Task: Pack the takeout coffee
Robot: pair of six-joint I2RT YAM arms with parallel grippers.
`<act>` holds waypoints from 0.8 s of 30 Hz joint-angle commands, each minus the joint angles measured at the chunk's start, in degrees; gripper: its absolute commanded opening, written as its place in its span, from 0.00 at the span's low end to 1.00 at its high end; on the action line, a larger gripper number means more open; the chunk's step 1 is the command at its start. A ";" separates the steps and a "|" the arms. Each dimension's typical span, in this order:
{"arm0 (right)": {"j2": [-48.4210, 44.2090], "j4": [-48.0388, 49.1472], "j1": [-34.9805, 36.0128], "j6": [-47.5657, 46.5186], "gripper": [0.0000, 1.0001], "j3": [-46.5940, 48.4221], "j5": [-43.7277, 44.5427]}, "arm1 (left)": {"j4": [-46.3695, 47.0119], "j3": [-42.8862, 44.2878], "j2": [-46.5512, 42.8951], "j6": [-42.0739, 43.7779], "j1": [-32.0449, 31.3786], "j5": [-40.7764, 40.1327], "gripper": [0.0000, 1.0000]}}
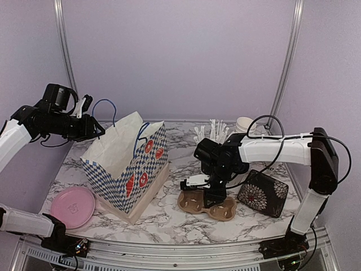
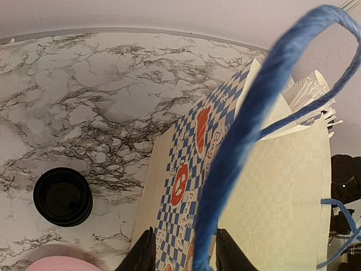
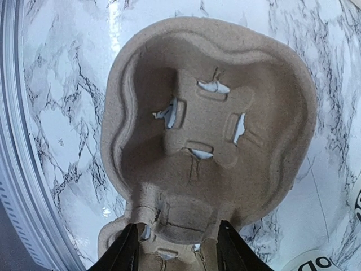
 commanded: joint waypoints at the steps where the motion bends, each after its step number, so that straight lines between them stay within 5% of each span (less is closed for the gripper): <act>1: 1.55 1.59 -0.25 2.08 0.46 0.22 -1.77 | 1.21 -0.25 -0.12 -0.40 0.17 0.67 0.38; 24: 1.97 4.04 1.49 2.70 0.36 -1.67 4.25 | 1.27 0.10 -0.19 0.08 0.18 0.66 0.38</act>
